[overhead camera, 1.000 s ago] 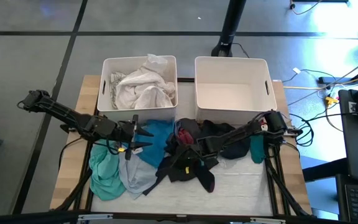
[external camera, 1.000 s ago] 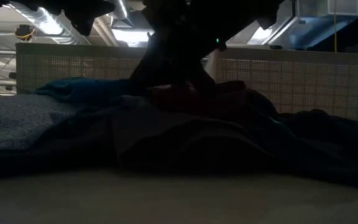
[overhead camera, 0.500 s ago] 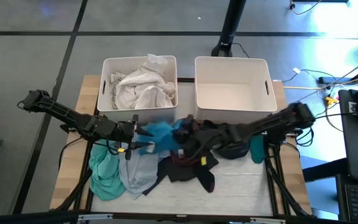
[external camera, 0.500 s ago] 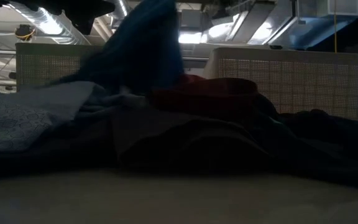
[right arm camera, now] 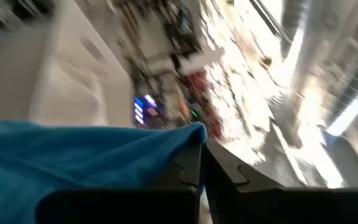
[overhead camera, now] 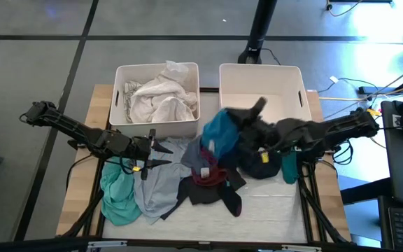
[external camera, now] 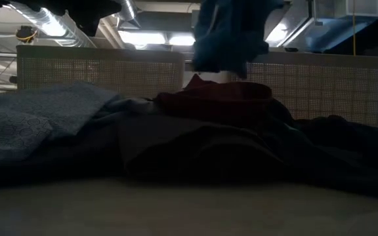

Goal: Sort clothes
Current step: Put the blue shorts into the right white bin

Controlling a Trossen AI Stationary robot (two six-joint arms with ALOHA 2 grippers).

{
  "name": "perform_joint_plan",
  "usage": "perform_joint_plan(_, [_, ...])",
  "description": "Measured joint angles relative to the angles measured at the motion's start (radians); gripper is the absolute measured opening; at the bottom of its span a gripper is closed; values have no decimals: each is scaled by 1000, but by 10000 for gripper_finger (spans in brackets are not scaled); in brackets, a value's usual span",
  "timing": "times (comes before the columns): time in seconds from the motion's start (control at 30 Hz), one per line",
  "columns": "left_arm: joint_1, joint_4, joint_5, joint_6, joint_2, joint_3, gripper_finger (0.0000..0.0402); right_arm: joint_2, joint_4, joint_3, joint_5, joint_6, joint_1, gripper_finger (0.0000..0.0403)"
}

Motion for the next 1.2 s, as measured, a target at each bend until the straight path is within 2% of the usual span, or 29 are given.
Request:
perform_joint_plan(0.13, [0,-1,0,0,0,0,153,-71,4,0,122,-107,-19,15])
perform_joint_plan(0.27, [0,0,0,0,0,0,153,-145,3,0,193,-135,-72,16])
perform_joint_plan(0.53, [0,0,0,0,0,0,153,-229,-20,0,228,-125,-250,16])
perform_joint_plan(0.73, [0,-2,0,0,0,0,153,-227,-210,0,222,41,-377,16])
perform_joint_plan(0.83, [0,-2,0,0,0,0,153,-226,-379,-8,159,189,-439,17])
perform_joint_plan(1.03, [0,-3,0,0,0,0,153,-225,-630,-58,-56,470,-553,17])
perform_joint_plan(1.2, [0,-3,0,0,0,0,153,-220,-709,-133,-210,540,-611,17])
